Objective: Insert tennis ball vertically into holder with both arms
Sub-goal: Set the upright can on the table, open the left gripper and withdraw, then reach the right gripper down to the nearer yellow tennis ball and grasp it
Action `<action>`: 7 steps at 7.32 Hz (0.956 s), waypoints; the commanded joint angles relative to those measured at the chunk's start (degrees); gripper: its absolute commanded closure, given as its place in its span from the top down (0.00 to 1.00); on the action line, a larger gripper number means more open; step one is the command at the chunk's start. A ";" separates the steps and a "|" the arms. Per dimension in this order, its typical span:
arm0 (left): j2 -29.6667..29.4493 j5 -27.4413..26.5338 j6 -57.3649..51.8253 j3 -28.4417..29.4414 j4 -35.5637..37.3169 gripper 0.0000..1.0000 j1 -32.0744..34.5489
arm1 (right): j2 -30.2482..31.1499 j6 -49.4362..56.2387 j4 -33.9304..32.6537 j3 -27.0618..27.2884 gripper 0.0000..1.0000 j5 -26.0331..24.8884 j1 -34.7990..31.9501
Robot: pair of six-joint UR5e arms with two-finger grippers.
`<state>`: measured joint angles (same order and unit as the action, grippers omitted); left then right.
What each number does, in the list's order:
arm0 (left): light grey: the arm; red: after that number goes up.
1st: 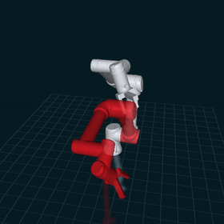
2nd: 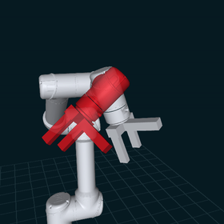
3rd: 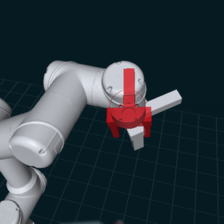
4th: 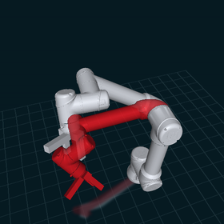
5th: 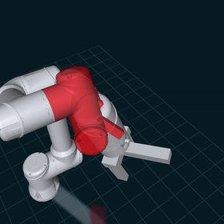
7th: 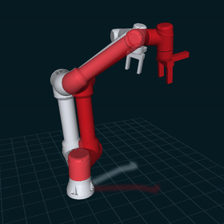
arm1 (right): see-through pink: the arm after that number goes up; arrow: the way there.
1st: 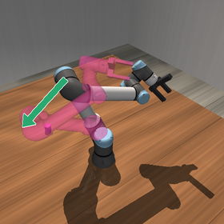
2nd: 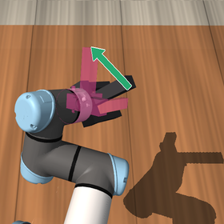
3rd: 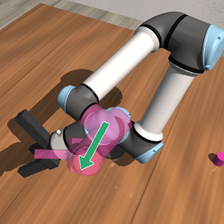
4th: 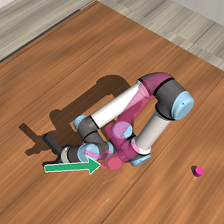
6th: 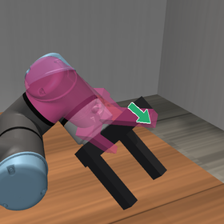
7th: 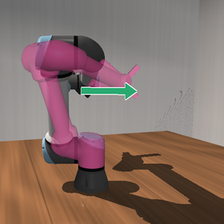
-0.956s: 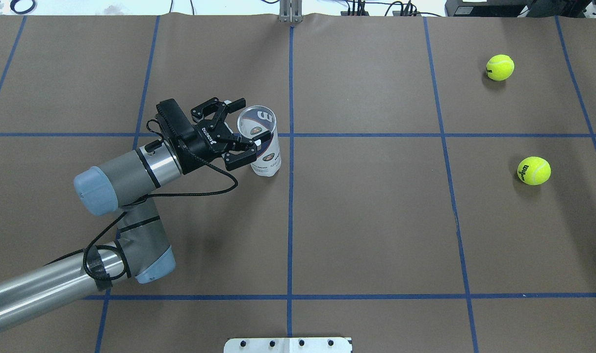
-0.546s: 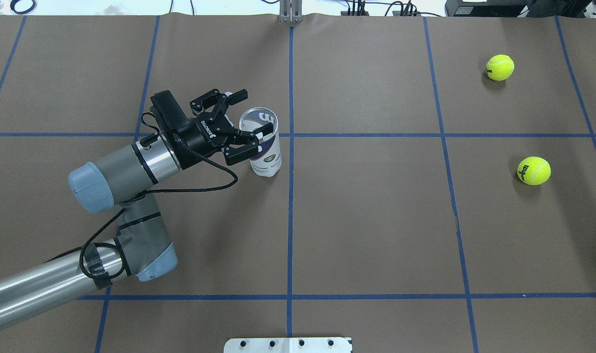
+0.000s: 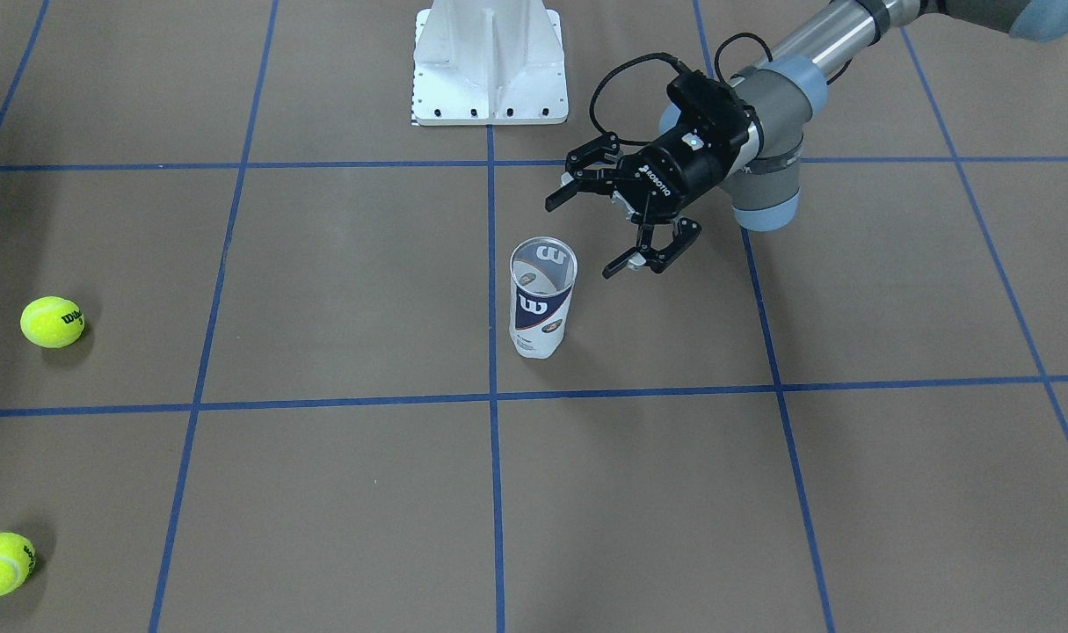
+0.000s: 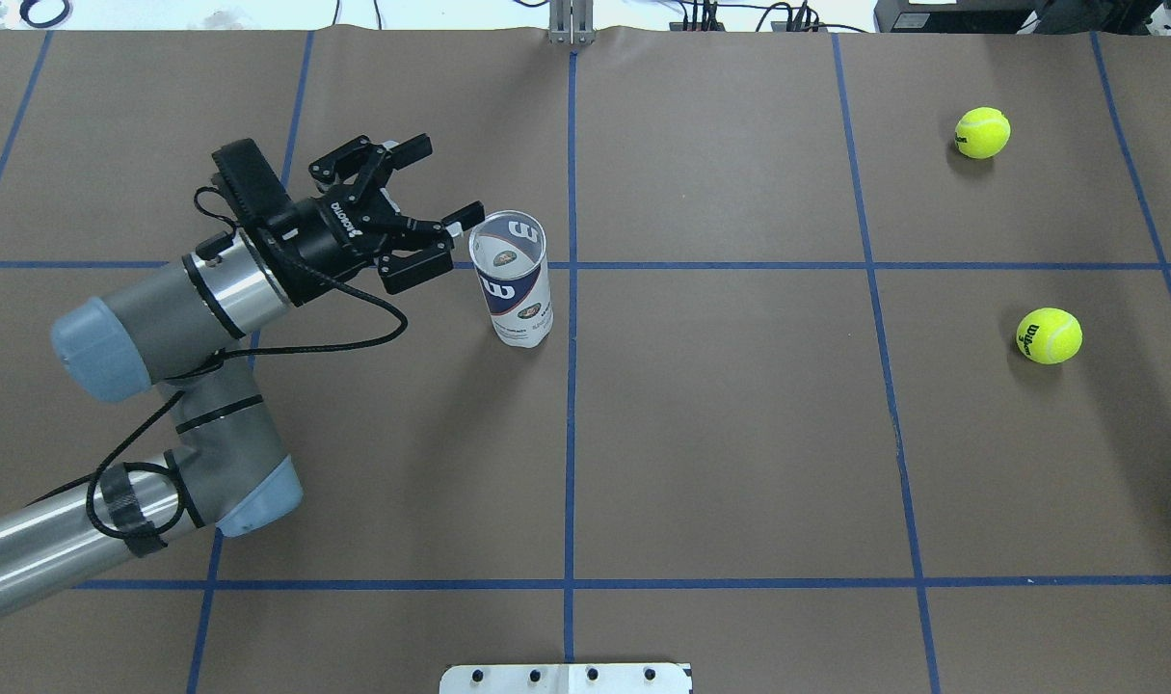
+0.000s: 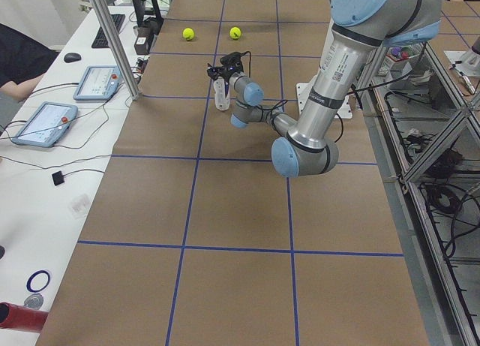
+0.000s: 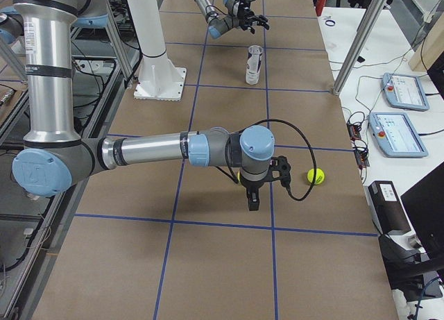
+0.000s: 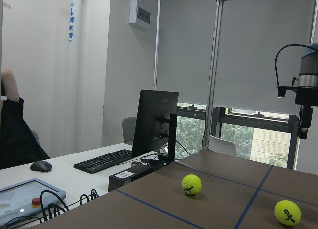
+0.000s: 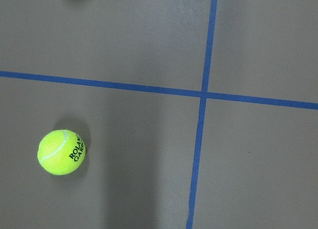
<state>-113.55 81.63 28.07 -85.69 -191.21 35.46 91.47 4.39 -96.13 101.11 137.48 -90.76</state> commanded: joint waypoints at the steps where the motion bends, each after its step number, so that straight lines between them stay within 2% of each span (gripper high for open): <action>1: 8.13 2.03 3.03 -1.85 0.48 0.99 2.76 | 0.20 -6.61 -0.02 1.19 0.99 2.68 0.05; 2: 10.25 2.65 4.44 -1.85 1.09 0.99 3.90 | -0.58 -20.42 2.50 3.20 0.99 2.97 3.19; 3: 11.58 4.49 4.97 -1.85 3.71 0.99 3.83 | -0.76 -23.17 7.49 4.18 0.99 -0.94 7.74; 4: 11.68 6.94 7.07 -1.93 7.65 0.99 3.65 | -1.29 -23.37 8.84 4.01 0.99 -1.85 12.49; 7: 11.07 7.23 8.85 -0.71 8.74 0.99 2.95 | -2.96 -23.20 9.29 3.57 0.99 -2.56 20.34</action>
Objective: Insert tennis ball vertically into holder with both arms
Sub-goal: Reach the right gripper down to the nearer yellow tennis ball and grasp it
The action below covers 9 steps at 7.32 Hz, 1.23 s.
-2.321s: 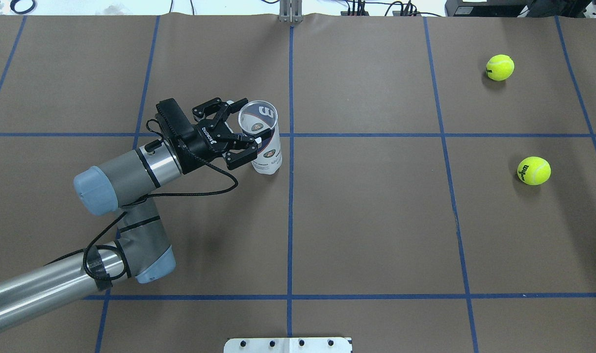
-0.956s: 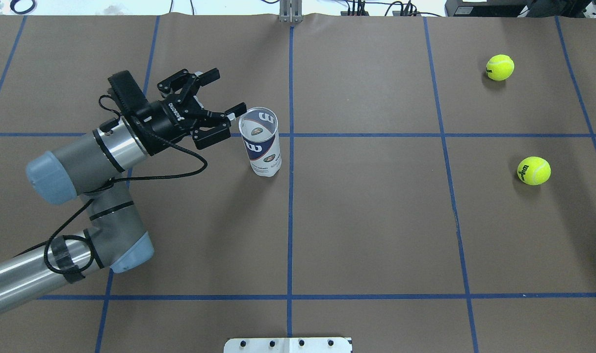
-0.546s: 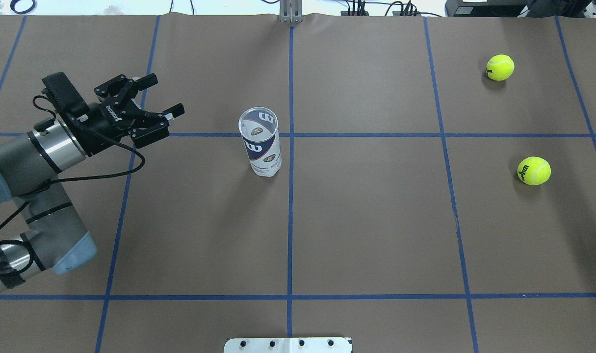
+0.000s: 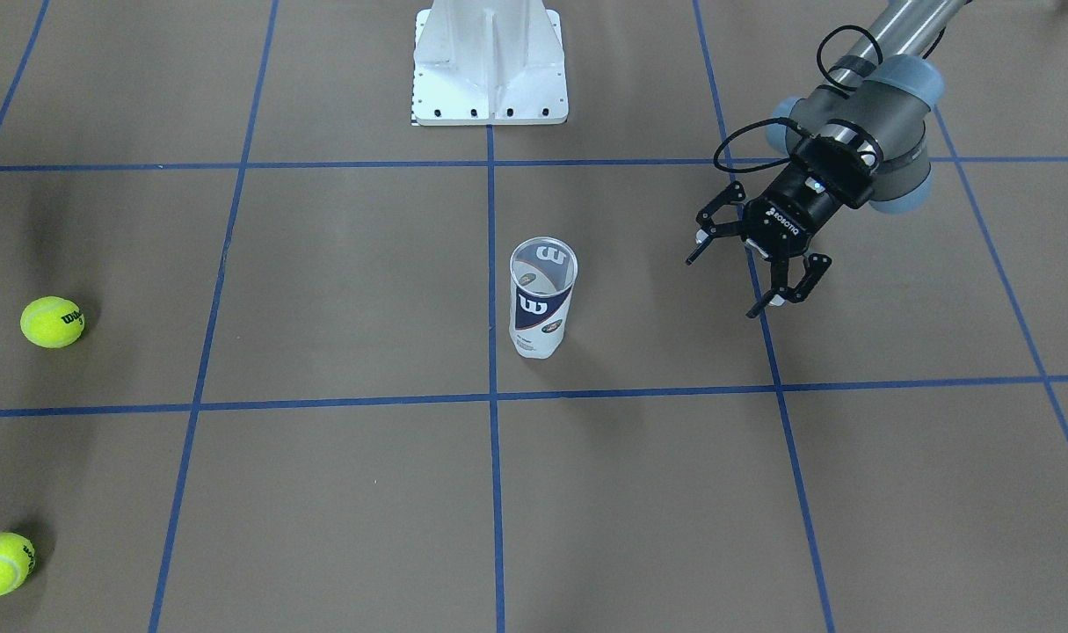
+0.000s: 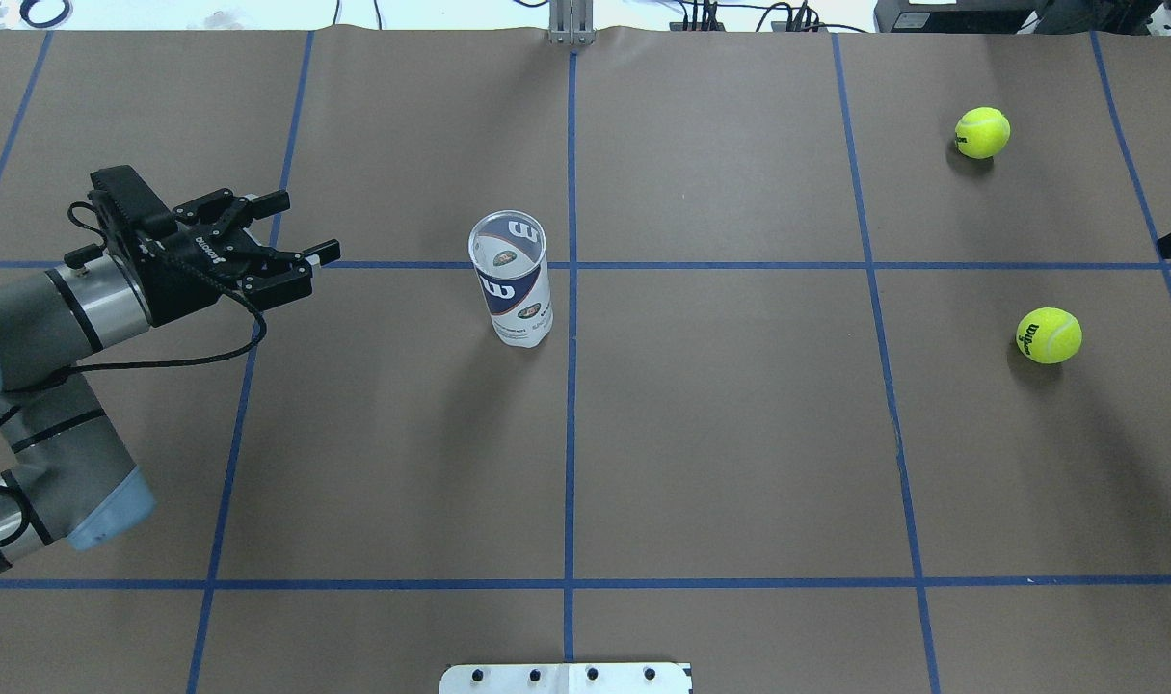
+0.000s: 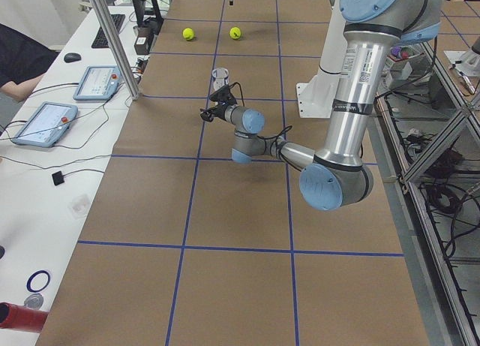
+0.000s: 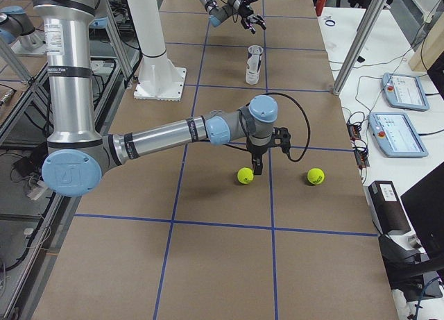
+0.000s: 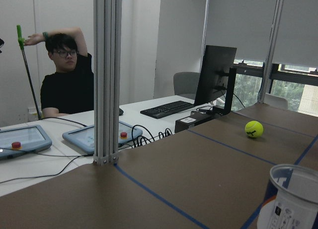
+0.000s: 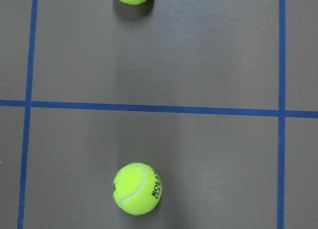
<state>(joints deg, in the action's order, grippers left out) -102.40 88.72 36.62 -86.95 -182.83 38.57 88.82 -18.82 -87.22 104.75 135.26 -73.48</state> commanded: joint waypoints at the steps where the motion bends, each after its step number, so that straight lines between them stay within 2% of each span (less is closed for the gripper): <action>1: -0.17 0.14 0.29 0.72 0.37 0.99 -0.16 | -0.22 -0.25 4.30 -1.37 0.99 -1.82 4.56; 3: -0.26 0.14 0.20 1.60 0.37 0.99 -0.16 | -0.83 -0.25 11.86 -7.86 0.99 -3.93 8.33; 5: -0.26 0.14 0.12 1.87 0.28 0.99 -0.16 | -1.89 -0.17 12.33 -9.73 0.99 -4.91 10.54; 7: -0.26 0.14 0.12 1.87 0.28 0.99 -0.16 | -1.98 -0.25 12.33 -10.52 0.99 -9.20 13.44; 9: -0.26 0.14 0.12 1.78 0.20 0.99 -0.16 | -2.86 -0.17 12.42 -12.80 0.99 -9.49 14.68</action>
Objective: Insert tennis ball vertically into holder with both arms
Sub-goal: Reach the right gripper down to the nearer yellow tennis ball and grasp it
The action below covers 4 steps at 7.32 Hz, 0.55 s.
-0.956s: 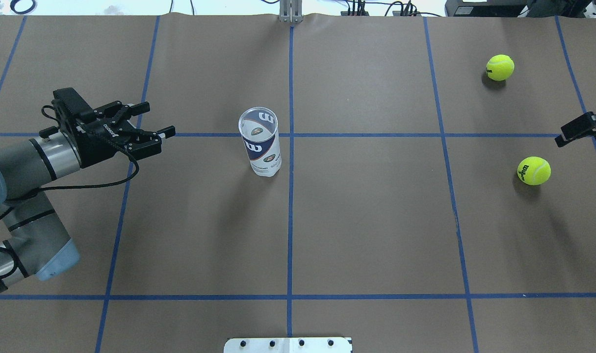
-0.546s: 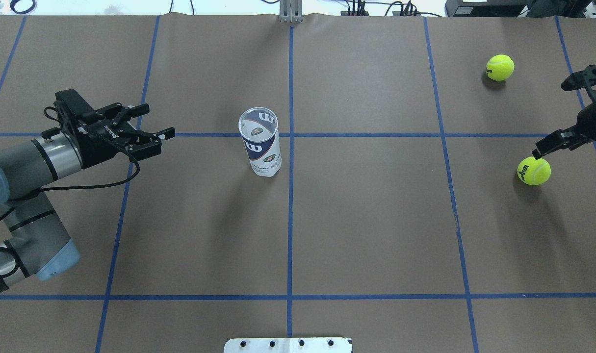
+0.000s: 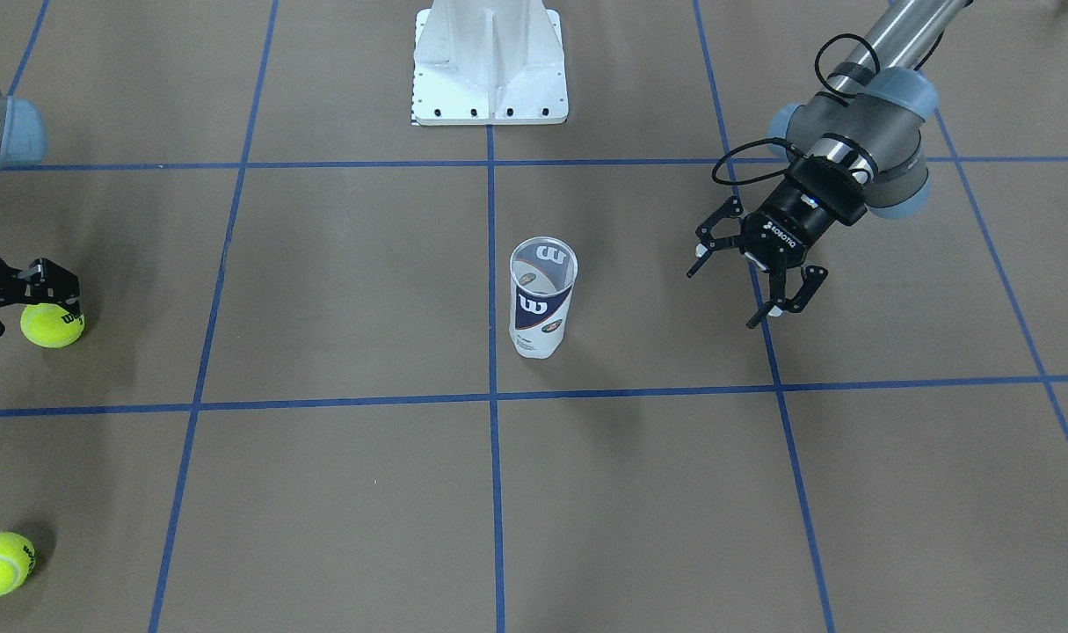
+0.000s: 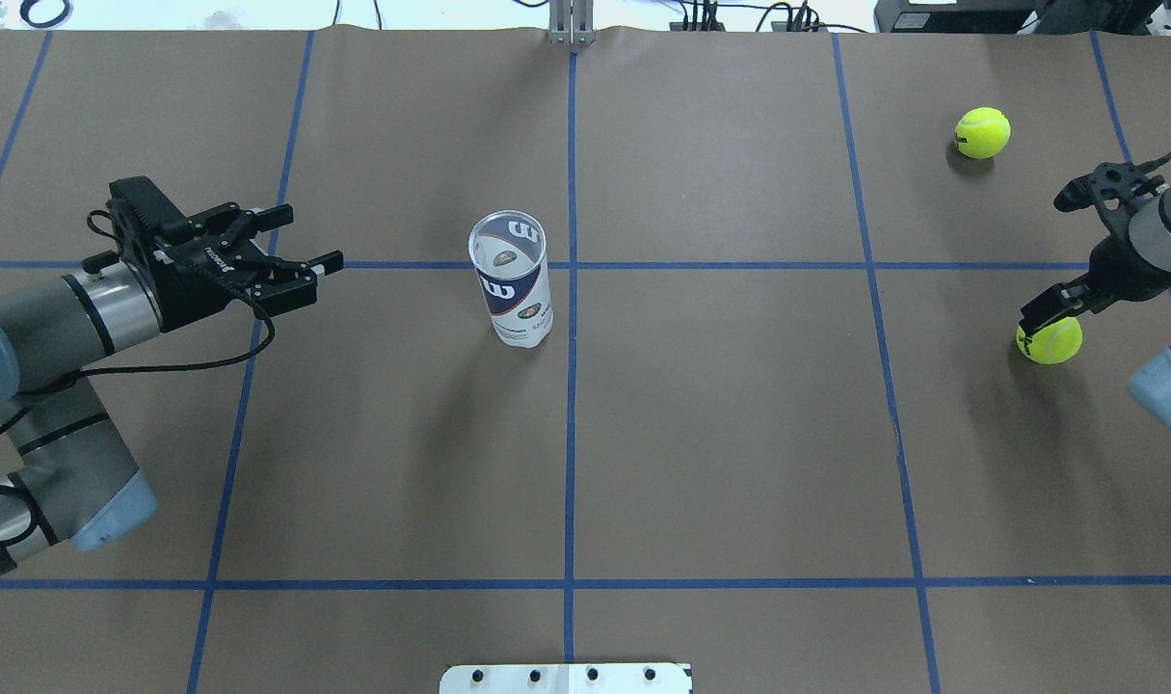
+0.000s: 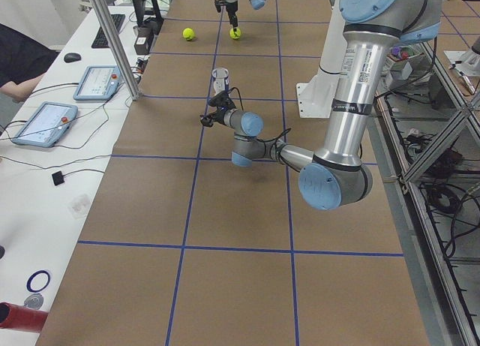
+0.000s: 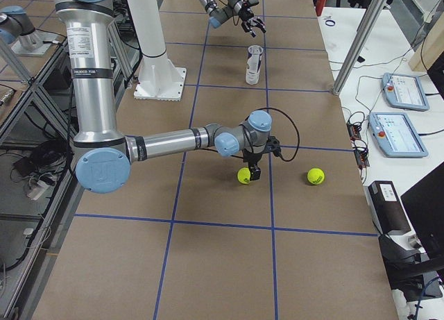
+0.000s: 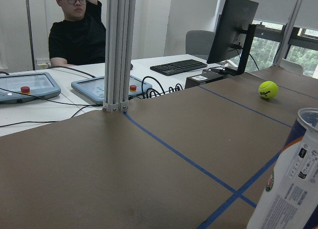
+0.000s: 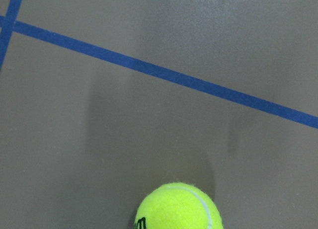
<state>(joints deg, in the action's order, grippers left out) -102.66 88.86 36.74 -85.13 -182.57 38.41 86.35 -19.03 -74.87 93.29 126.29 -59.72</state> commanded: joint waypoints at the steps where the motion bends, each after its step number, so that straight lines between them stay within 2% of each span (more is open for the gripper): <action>1: 0.09 0.00 0.00 -0.04 -0.07 0.99 0.00 | -1.09 0.40 -0.01 -2.05 0.99 -0.52 1.36; 2: 0.09 0.00 -0.17 0.05 -0.07 0.99 0.00 | -2.06 0.40 -0.01 -2.58 0.98 -0.52 1.36; 3: 0.09 0.00 -0.18 0.05 -0.07 0.99 0.00 | -2.42 0.31 -0.01 -3.02 0.73 -0.43 1.54; 4: 0.00 0.00 -0.18 -0.04 -0.07 0.99 0.00 | -2.59 0.84 -0.10 -3.02 0.37 -0.61 1.54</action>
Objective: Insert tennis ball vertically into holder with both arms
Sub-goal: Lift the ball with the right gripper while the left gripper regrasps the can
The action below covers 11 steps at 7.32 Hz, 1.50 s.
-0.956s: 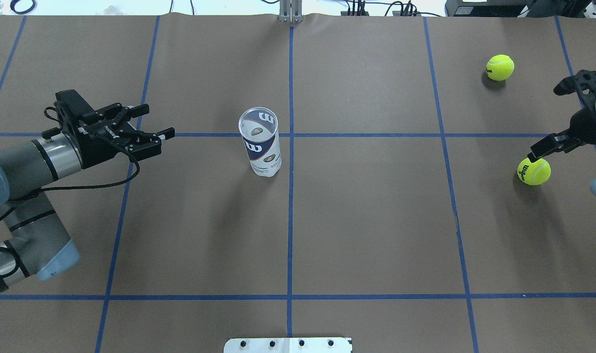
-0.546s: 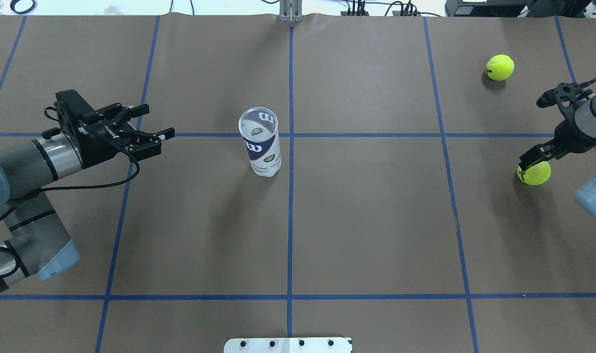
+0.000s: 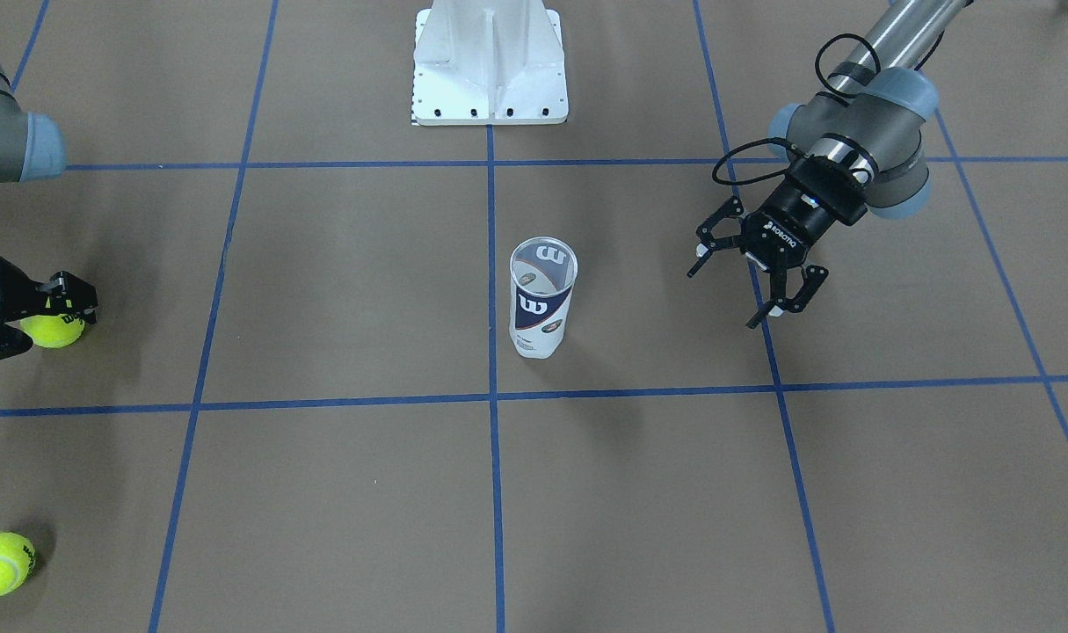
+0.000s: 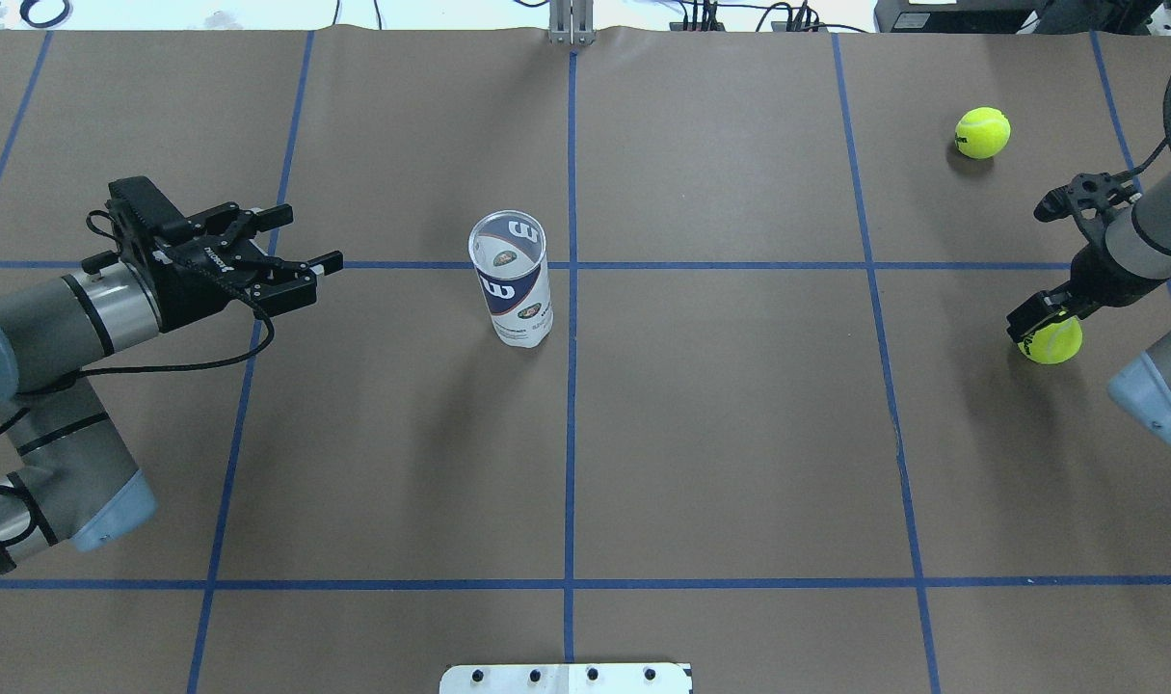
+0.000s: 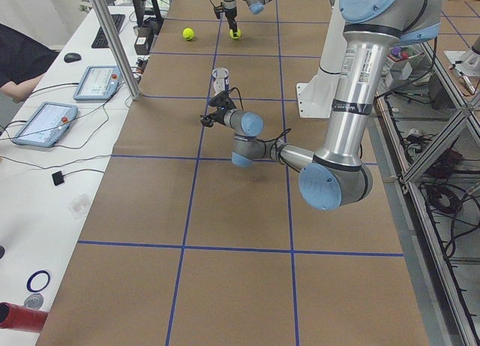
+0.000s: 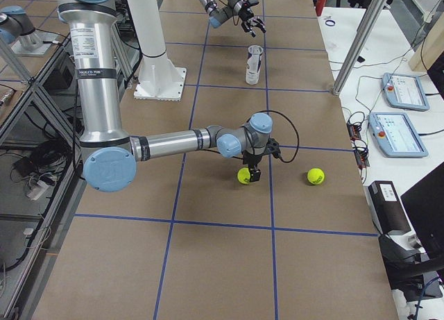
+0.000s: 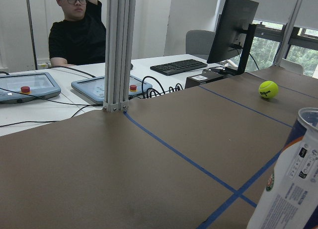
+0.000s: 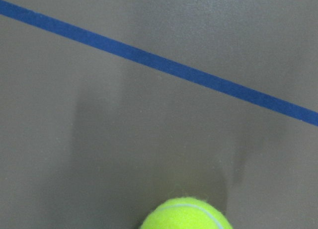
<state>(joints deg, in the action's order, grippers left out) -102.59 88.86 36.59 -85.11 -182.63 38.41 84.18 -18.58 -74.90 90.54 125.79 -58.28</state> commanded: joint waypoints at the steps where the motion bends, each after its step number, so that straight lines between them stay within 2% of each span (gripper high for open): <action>1: -0.85 0.00 0.15 0.38 0.17 0.99 -0.09 | -0.68 0.48 -0.07 -0.27 0.05 -0.98 0.10; 2: -0.95 0.00 0.15 0.56 0.17 0.99 0.00 | -0.77 0.65 -0.07 -0.01 0.00 -0.90 0.10; 3: -0.95 0.00 0.15 0.65 0.17 0.99 -0.09 | -0.77 0.83 -0.16 1.21 0.00 0.23 -0.86; 6: -1.12 0.00 0.15 2.57 0.26 0.99 -0.26 | -4.00 0.13 -0.95 2.45 0.00 8.65 -7.44; 8: -1.21 -0.35 -0.72 4.68 0.26 0.98 -6.38 | -7.17 -0.14 -1.04 2.36 0.00 10.08 -9.82; 10: -2.70 -0.70 -0.73 4.69 0.17 0.97 -9.22 | -12.61 -0.23 -7.76 2.89 0.00 15.25 -13.07; 11: -4.88 -0.70 -0.90 4.95 0.26 0.97 -10.01 | -13.51 -0.31 -9.72 4.20 0.00 16.14 -13.78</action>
<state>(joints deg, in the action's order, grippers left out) -105.53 88.22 35.83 -80.40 -182.43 29.62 72.64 -18.81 -81.57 93.61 140.14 -70.71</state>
